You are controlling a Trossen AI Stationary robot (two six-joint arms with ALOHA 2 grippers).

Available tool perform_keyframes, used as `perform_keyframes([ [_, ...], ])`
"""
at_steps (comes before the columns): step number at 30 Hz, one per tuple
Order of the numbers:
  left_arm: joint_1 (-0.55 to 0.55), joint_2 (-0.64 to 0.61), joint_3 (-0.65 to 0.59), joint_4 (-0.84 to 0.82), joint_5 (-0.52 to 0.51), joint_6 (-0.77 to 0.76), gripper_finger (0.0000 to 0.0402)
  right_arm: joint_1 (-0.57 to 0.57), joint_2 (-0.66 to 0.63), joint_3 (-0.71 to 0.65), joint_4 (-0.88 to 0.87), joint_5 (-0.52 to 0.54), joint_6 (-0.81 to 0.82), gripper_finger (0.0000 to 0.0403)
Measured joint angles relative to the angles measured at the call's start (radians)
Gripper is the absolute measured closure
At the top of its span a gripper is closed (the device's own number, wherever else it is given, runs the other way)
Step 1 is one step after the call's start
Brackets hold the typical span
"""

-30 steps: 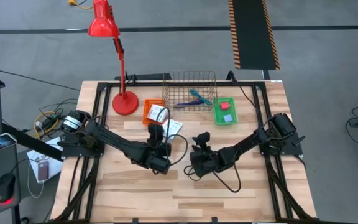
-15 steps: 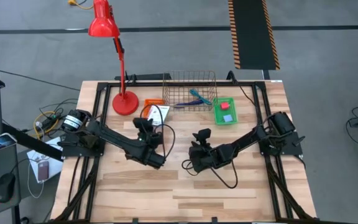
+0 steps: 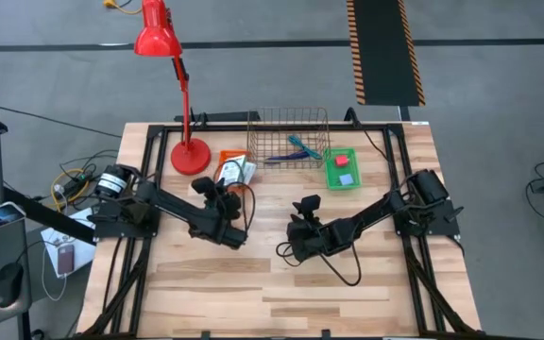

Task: Pick and place items into bin
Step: Put the card reader box into the orange bin

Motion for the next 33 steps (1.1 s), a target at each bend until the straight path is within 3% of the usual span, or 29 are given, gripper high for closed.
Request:
perform_keyframes([
  [9,0.065,0.0,-0.042,0.164,0.059,0.126,0.036,0.0,0.0,0.0,0.0,-0.001,0.016,0.0189],
  [33,0.069,0.0,-0.042,0.2,0.065,0.15,0.0279,0.0,0.0,0.0,0.0,-0.003,0.009,0.0189],
])
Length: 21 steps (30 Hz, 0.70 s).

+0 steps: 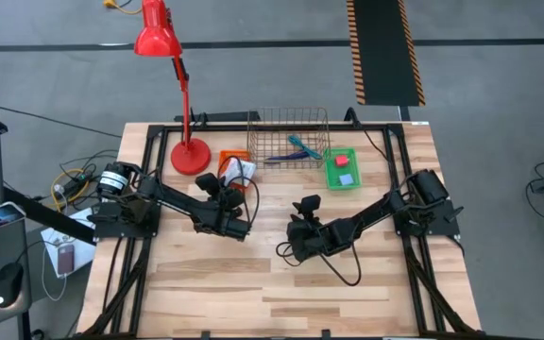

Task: Pick and place items into bin
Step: Put the card reader box into the orange bin, then return to Home Position

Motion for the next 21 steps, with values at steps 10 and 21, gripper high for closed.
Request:
perform_keyframes([
  [10,-0.017,0.0,0.009,0.009,-0.001,0.02,0.0271,0.0,0.0,0.0,0.0,0.0,0.0,0.0189],
  [21,-0.087,0.0,0.119,0.01,-0.004,0.14,0.0271,0.0,0.0,0.0,0.0,0.0,0.007,0.0189],
])
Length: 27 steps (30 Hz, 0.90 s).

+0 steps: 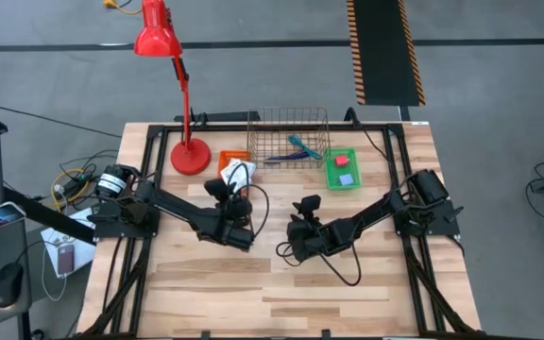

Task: Pick and place items into bin
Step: Return to Home Position

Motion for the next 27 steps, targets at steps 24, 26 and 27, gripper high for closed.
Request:
perform_keyframes([
  [24,-0.208,-0.001,0.088,-0.01,-0.365,0.315,0.0271,0.0,0.0,0.037,0.007,0.003,-0.052,0.0189],
  [26,-0.218,-0.001,0.088,-0.014,-0.297,0.333,0.0271,0.0,0.0,0.069,0.008,-0.001,-0.039,0.0189],
  [27,-0.223,-0.001,0.088,-0.011,-0.268,0.316,0.0271,0.0,0.0,0.087,0.008,-0.013,-0.035,0.0189],
])
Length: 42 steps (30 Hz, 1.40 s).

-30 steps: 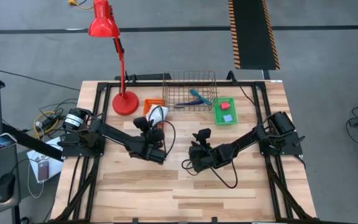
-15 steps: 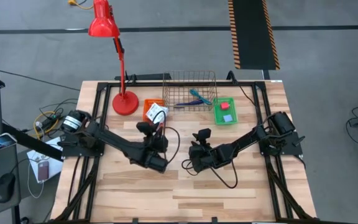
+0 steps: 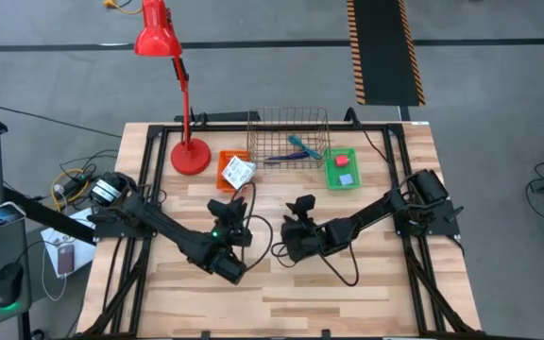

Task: Pick and place items into bin
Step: Return to Home Position

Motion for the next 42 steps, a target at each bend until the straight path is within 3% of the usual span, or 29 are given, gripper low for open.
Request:
perform_keyframes([
  [4,-0.001,0.0,0.0,-0.008,0.037,-0.029,0.0271,-0.001,-0.018,0.072,-0.021,-0.118,-0.027,0.0189],
  [11,0.0,-0.013,0.0,-0.013,0.207,-0.041,0.0271,-0.046,-0.13,0.146,-0.039,-0.46,-0.023,0.0189],
  [19,-0.002,-0.083,0.0,0.072,0.364,0.036,0.0271,-0.132,-0.311,0.146,-0.185,-0.752,0.12,0.0189],
  [23,0.016,-0.151,0.0,0.233,0.54,0.241,0.0271,-0.152,-0.385,0.146,-0.258,-0.799,0.149,0.0189],
  [28,0.145,-0.27,0.0,0.457,0.958,0.488,0.0271,-0.151,-0.49,0.146,-0.324,-0.8,0.145,0.0189],
  [32,0.305,-0.359,0.0,0.514,1.223,0.519,0.0271,-0.151,-0.601,0.117,-0.329,-0.8,0.142,0.0189],
  [36,0.443,-0.454,-0.052,0.585,1.362,0.494,0.0271,-0.152,-0.744,0.047,-0.327,-0.811,0.149,0.0189],
  [42,0.556,-0.658,-0.297,0.823,1.427,0.441,0.0271,-0.198,-1.009,-0.146,-0.236,-0.967,0.144,0.0189],
])
